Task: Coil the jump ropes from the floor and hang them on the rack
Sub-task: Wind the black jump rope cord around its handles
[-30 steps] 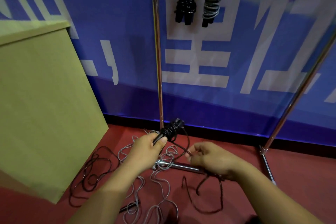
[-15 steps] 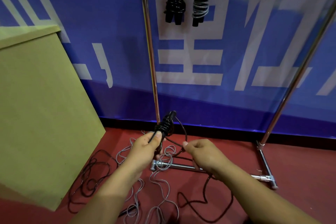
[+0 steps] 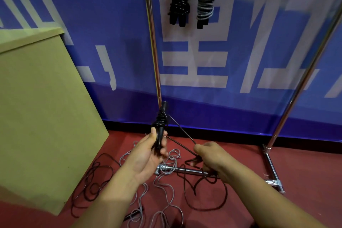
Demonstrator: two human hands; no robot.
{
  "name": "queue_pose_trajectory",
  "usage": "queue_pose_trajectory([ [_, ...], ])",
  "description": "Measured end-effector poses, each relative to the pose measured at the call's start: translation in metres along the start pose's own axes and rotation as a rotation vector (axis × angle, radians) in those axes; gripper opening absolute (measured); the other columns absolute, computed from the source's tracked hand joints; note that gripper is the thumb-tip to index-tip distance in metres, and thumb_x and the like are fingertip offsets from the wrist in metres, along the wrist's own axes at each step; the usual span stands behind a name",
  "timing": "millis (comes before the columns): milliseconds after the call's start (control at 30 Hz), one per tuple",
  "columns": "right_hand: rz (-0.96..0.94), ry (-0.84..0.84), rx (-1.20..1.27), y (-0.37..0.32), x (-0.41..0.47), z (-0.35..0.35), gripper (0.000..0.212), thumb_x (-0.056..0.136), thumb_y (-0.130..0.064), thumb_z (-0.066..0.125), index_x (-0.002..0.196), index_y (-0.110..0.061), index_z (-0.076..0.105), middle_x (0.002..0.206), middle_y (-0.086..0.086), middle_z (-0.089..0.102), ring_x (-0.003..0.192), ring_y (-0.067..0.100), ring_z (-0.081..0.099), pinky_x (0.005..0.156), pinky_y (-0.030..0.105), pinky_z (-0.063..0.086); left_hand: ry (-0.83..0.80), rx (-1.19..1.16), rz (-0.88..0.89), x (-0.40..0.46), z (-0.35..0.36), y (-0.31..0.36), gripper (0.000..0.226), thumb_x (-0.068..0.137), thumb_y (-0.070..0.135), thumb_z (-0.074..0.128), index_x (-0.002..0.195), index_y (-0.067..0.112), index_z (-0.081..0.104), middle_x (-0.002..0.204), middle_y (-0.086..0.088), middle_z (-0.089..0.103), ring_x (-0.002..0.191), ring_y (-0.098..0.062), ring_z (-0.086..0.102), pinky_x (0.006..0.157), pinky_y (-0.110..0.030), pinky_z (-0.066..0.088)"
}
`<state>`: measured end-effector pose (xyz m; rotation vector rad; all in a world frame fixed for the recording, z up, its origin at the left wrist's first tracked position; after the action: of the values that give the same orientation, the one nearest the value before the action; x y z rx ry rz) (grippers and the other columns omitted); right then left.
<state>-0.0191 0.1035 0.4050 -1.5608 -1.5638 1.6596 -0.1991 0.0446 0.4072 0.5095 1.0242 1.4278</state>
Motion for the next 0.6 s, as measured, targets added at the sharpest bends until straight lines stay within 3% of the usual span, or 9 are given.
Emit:
queue_pose_trajectory([
  [67, 0.016, -0.038, -0.011, 0.004, 0.003, 0.001, 0.025, 0.095, -0.01, 0.043, 0.07, -0.013, 0.047, 0.073, 0.021, 0.073, 0.033, 0.012, 0.026, 0.041, 0.019, 0.02, -0.041, -0.098, -0.009, -0.002, 0.002, 0.002, 0.035, 0.092, 0.043, 0.048, 0.098, 0.011, 0.063, 0.067, 0.0, 0.051, 0.052, -0.01, 0.042, 0.062, -0.028, 0.04],
  [200, -0.006, -0.128, -0.034, 0.004, 0.003, -0.003, 0.022, 0.1, -0.014, 0.049, 0.08, -0.011, 0.056, 0.051, 0.001, 0.055, 0.035, 0.008, 0.035, 0.037, 0.018, 0.027, -0.028, -0.197, -0.013, 0.001, 0.0, 0.003, 0.034, 0.091, 0.044, 0.049, 0.095, 0.013, 0.063, 0.065, 0.003, 0.049, 0.052, -0.009, 0.04, 0.063, -0.027, 0.036],
  [333, -0.055, -0.18, -0.065, 0.003, 0.003, -0.007, 0.017, 0.1, -0.013, 0.049, 0.088, -0.009, 0.06, 0.052, 0.0, 0.052, 0.038, 0.008, 0.04, 0.04, 0.018, 0.032, 0.113, -0.039, -0.021, 0.007, -0.01, 0.005, 0.034, 0.1, 0.043, 0.043, 0.097, 0.014, 0.061, 0.063, 0.005, 0.05, 0.05, -0.008, 0.041, 0.062, -0.025, 0.035],
  [433, -0.089, -0.241, -0.079, 0.006, 0.001, 0.0, 0.02, 0.1, -0.016, 0.048, 0.084, -0.012, 0.06, 0.061, 0.0, 0.06, 0.058, 0.015, 0.055, 0.059, 0.027, 0.041, 0.245, 0.172, -0.046, 0.012, -0.019, 0.003, 0.036, 0.104, 0.04, 0.042, 0.09, 0.013, 0.062, 0.062, 0.004, 0.049, 0.049, -0.008, 0.039, 0.059, -0.026, 0.033],
  [533, -0.157, -0.271, -0.175, 0.005, -0.006, 0.005, 0.022, 0.101, -0.018, 0.048, 0.083, -0.014, 0.06, 0.072, 0.002, 0.07, 0.047, 0.009, 0.044, 0.046, 0.024, 0.034, 0.301, 0.225, -0.081, 0.014, -0.024, 0.003, 0.038, 0.105, 0.039, 0.04, 0.09, 0.012, 0.062, 0.063, 0.003, 0.046, 0.049, -0.008, 0.037, 0.057, -0.025, 0.032],
  [600, -0.208, -0.217, -0.185, 0.002, -0.007, 0.004, 0.025, 0.101, -0.019, 0.05, 0.08, -0.014, 0.062, 0.058, -0.002, 0.064, 0.041, 0.006, 0.039, 0.043, 0.021, 0.03, 0.319, 0.18, -0.102, 0.014, -0.026, 0.006, 0.039, 0.105, 0.04, 0.039, 0.089, 0.011, 0.061, 0.061, 0.003, 0.045, 0.05, -0.009, 0.036, 0.057, -0.025, 0.03],
])
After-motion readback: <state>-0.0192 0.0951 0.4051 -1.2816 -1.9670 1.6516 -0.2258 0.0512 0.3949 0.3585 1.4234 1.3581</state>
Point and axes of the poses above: each hand's wrist, its own x-axis towards the middle knuckle, its own z-axis out of the palm, y = z × x, the point moved 1 cm from there along x, towards the middle knuckle
